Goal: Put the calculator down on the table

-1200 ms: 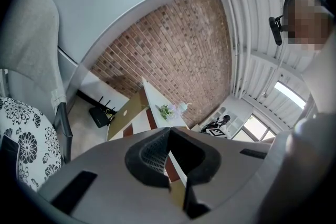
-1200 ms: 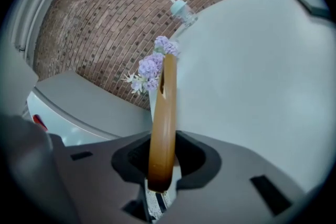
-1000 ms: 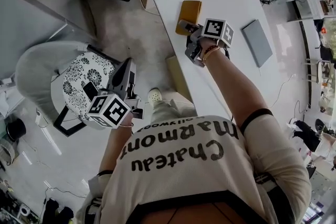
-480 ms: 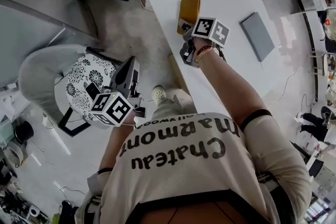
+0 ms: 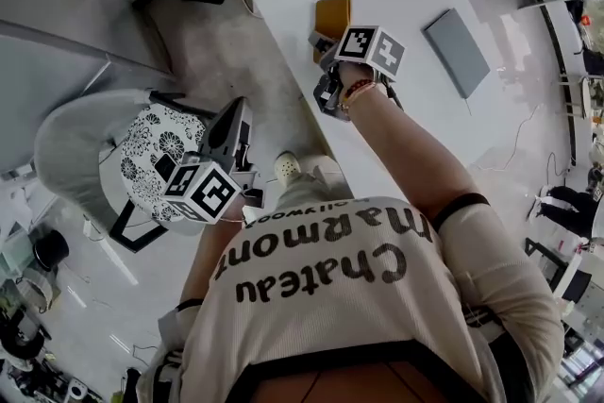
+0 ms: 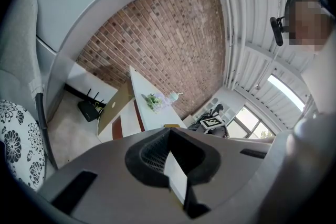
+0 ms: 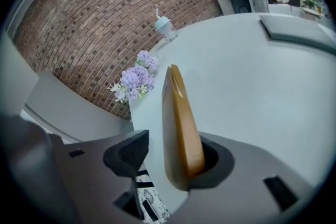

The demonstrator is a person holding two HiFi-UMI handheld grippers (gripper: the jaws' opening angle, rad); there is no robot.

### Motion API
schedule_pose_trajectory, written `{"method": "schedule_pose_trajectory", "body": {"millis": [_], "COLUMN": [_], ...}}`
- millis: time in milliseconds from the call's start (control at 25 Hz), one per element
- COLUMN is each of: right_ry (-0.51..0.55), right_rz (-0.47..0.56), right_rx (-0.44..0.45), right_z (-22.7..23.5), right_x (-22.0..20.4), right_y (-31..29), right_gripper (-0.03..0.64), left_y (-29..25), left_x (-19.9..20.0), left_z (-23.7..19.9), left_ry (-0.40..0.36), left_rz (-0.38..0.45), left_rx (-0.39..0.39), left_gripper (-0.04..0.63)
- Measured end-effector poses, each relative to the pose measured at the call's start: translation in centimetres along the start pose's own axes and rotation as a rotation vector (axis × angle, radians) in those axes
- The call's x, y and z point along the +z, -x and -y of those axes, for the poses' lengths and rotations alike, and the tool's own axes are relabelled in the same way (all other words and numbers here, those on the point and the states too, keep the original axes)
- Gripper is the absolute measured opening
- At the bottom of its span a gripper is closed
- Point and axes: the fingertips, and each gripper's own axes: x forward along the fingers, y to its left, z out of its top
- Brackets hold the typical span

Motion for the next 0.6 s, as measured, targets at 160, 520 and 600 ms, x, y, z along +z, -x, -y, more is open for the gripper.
{"method": "schedule_pose_trajectory", "body": {"millis": [160, 520, 600], "right_ry": [-0.050, 0.082, 0.086], "right_rz": [-0.010, 0.038, 0.046], "right_rx": [0.047, -0.056, -0.086], "right_z": [-0.7, -1.0, -1.0], "right_x": [0.0, -1.1, -1.6], "right_y": [0.3, 0.9, 1.0], "right_gripper": [0.308, 0.412, 0.435], "left_y": [0.1, 1.2, 1.6], "left_x": [-0.1, 0.3, 0.2], "left_z": [0.5, 0.8, 0.6], "left_ry": [-0.004, -0.018, -0.016], "left_rz": [0.002, 0.030, 0.031], "left_rx": [-0.009, -0.012, -0.008], "left_gripper": [0.002, 0.002, 0.002]}}
